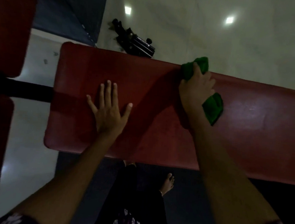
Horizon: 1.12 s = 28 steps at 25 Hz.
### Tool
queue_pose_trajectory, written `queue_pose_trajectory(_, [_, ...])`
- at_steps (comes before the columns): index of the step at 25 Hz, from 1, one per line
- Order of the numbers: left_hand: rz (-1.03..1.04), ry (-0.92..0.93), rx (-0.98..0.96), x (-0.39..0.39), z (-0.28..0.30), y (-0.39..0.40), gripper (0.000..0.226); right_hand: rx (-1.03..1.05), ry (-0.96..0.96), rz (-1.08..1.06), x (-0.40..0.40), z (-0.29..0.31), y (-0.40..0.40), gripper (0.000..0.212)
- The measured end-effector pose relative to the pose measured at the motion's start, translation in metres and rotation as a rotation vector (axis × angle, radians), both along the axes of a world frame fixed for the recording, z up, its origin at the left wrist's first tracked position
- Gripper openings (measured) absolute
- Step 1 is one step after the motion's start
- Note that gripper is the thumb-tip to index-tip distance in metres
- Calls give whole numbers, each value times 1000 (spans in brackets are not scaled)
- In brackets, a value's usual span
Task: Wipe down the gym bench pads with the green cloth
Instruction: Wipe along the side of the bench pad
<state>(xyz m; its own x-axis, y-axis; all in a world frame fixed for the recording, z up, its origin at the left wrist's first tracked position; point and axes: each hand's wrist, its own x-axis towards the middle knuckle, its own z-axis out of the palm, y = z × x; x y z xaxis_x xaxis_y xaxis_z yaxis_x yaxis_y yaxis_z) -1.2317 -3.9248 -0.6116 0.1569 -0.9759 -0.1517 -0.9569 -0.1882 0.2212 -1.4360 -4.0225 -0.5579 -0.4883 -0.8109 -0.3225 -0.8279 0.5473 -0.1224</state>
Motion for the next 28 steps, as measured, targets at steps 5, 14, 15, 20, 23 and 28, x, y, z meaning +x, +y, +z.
queue_pose_trajectory(5, [-11,8,-14,-1,-4,1,77,-38,-66,575,59,-1,3,63])
queue_pose_trajectory(14, [26,229,-89,12,0,1,76,23,-53,488,119,-5,-3,66])
queue_pose_trajectory(15, [79,291,-117,20,4,4,76,-15,-71,617,129,-7,-2,65])
queue_pose_trajectory(20, [407,87,-80,82,-1,43,78,-41,-58,406,150,-9,-13,64])
queue_pose_trajectory(23, [386,41,-7,94,-10,53,79,-87,-103,966,197,-6,4,59])
queue_pose_trajectory(28, [385,78,-65,90,-10,53,76,-61,-52,822,231,-10,-58,54])
